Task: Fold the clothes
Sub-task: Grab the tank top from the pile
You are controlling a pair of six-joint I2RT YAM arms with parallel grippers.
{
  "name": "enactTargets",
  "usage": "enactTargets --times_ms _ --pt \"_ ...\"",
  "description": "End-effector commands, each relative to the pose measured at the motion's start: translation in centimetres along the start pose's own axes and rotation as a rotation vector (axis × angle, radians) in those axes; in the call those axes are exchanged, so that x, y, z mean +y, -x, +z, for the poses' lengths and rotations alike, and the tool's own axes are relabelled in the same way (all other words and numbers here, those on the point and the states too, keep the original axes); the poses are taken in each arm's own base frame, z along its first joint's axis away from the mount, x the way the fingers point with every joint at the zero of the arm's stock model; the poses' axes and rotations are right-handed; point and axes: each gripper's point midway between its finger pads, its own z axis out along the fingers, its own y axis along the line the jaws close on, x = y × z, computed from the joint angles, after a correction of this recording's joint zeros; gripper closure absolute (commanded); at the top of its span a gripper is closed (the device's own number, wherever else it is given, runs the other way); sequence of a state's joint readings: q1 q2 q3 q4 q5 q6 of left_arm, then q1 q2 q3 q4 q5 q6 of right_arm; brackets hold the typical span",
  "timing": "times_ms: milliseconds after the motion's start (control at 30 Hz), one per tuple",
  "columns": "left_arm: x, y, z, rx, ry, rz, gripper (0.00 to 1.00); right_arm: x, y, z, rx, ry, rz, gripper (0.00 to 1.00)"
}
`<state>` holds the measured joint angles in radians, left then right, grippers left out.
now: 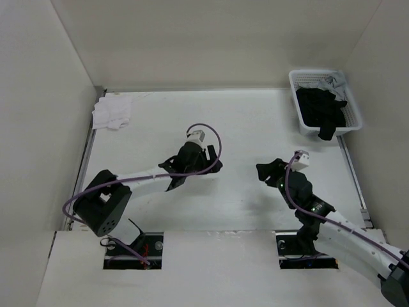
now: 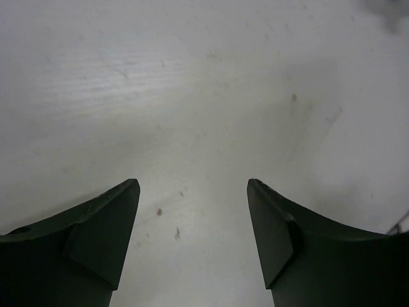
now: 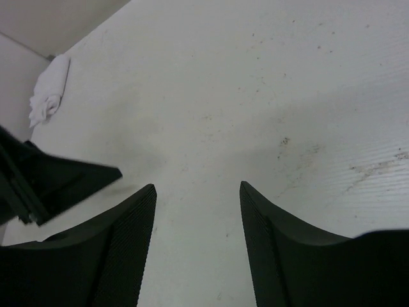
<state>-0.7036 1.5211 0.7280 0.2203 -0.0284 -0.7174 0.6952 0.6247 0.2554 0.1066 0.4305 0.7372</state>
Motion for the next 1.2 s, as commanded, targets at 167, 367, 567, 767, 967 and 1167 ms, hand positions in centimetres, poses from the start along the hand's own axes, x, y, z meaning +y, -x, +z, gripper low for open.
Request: enactTargets --times_ms 167,367,567,767,967,1167 --pt "-8.9 -1.5 -3.6 -0.095 -0.317 0.098 0.33 3.3 7.0 1.8 -0.111 -0.048 0.000 0.67" --pt "-10.5 -3.6 -3.9 -0.089 -0.366 0.207 0.52 1.9 17.4 4.1 -0.272 -0.217 -0.052 0.98" --pt "-9.7 -4.5 -3.4 -0.085 -0.331 0.237 0.82 -6.0 28.6 5.3 -0.450 -0.480 0.011 1.00" --pt "-9.2 -4.6 -2.8 -0.076 -0.318 0.224 0.71 -16.5 31.6 8.5 -0.405 -0.741 0.040 0.79" --pt "-8.5 -4.2 -2.6 -0.080 -0.305 0.202 0.55 -24.8 29.7 10.5 -0.253 -0.880 0.056 0.48" --pt "-8.2 -4.4 -2.2 -0.068 -0.314 0.177 0.52 -27.3 27.3 12.8 -0.155 -0.849 0.092 0.41"
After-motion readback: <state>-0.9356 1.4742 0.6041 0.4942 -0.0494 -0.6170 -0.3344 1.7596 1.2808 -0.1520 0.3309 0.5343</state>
